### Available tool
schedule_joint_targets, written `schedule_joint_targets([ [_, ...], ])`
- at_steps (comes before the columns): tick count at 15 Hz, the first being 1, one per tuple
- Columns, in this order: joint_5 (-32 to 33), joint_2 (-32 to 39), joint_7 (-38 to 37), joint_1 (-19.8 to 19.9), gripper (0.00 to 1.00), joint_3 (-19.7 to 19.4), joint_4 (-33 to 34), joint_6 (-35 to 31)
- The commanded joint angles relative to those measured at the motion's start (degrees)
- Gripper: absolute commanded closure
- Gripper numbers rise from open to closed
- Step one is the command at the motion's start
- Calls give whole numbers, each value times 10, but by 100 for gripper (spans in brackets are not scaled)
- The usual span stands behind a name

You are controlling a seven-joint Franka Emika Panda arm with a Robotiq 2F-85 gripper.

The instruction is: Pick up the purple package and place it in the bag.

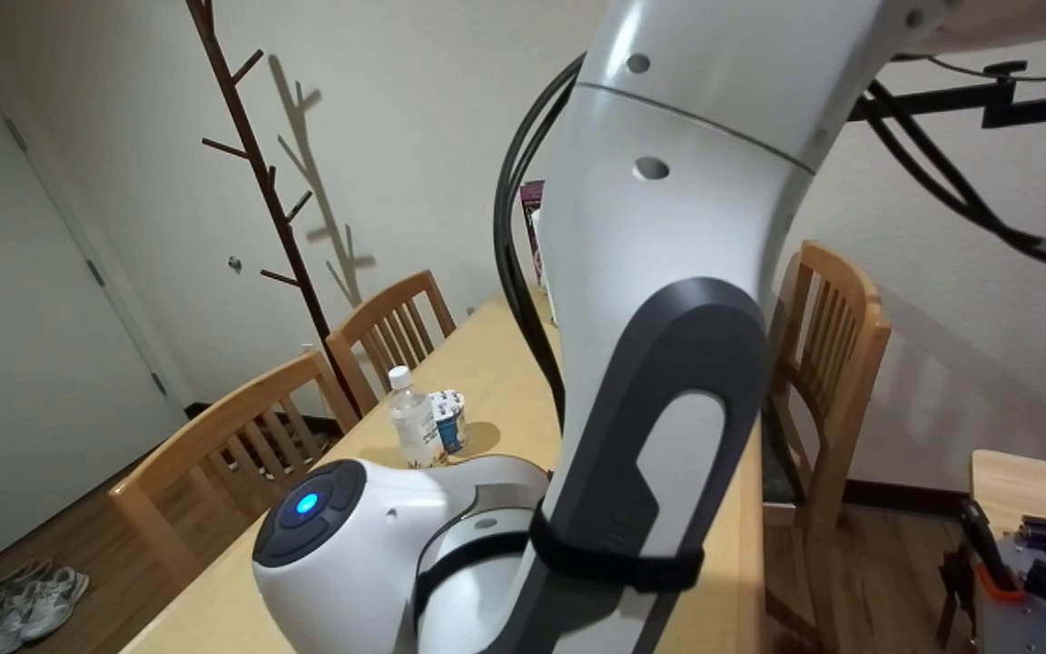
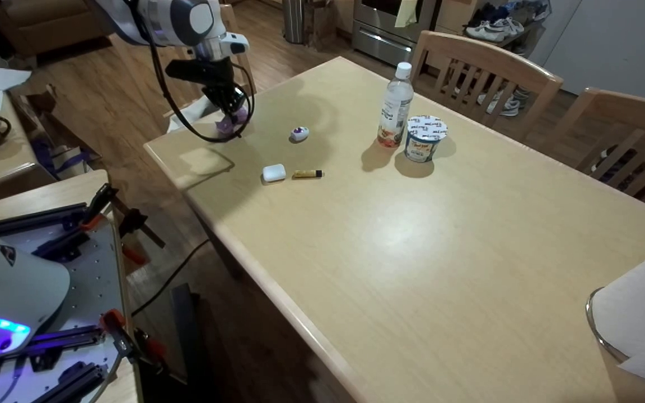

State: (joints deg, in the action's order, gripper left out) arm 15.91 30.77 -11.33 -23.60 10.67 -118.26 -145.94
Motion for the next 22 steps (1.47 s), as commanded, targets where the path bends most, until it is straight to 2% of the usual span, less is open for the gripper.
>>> schedule_joint_targets([
  [1,7,-33,-19,-18,91,-17,-21,-10],
  [5,18,-29,-8,-39,91,-15,7,15],
  [8,0,-10,42,-34,91,7,31,51],
  [9,5,-19,11,-37,91,-1,14,22],
  [13,5,-19,12,-38,90,-1,15,25],
  [14,2,-25,21,-30,91,3,-1,-1],
  [16,-8,2,69,-18,91,17,31,8],
  [22,-34,141,266,7,91,81,201,58],
])
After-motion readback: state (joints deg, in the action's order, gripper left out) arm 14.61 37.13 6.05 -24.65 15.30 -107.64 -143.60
